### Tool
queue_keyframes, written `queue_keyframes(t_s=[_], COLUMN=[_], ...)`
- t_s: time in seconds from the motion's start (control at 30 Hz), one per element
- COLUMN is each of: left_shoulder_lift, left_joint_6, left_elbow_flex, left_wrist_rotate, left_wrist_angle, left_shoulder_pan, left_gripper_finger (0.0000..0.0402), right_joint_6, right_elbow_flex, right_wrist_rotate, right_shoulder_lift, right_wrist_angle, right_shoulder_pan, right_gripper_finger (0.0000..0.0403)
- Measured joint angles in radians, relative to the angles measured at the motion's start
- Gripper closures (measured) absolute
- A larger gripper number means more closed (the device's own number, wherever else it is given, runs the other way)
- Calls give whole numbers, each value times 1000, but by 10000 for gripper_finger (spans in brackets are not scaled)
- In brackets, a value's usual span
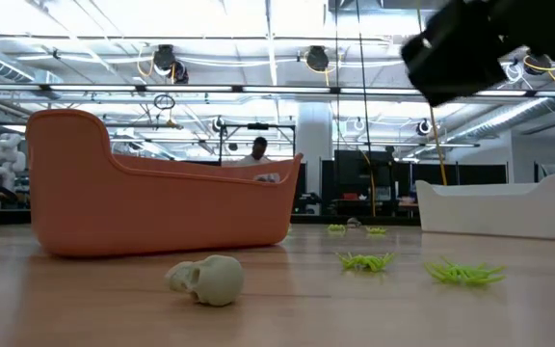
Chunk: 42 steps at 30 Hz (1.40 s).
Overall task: Sort Halloween decoration
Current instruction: Put the green spider toy into the black bin
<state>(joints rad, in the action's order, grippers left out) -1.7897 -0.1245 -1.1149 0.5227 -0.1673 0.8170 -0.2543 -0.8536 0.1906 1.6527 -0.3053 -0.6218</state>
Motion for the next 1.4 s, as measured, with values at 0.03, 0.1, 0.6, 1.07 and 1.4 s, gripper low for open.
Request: queue_keyframes(t_s=[0.03,0.1,0.6,1.07,1.4], left_shoulder_lift=[-11,-32,-74,-74,-74], left_joint_6=[0,0,-105,-105,-105], left_elbow_flex=[-10,-26,-40,-40,-40], left_wrist_rotate=[22,55,170,223,224], left_wrist_angle=[-2,-3,-14,-35,-34], left_shoulder_pan=[9,24,48,47,46], left_gripper_finger=[283,283,283,283,283], right_joint_6=[-26,-86,-153,-183,-158], right_elbow_flex=[0,0,0,0,-3], right_wrist_rotate=[46,117,227,157,124], right_shoulder_lift=[0,7,183,208,265], right_wrist_angle=[29,84,96,71,52], right_shoulder_pan=[-16,-44,-106,-51,-8], right_gripper_finger=[220,220,219,264,393])
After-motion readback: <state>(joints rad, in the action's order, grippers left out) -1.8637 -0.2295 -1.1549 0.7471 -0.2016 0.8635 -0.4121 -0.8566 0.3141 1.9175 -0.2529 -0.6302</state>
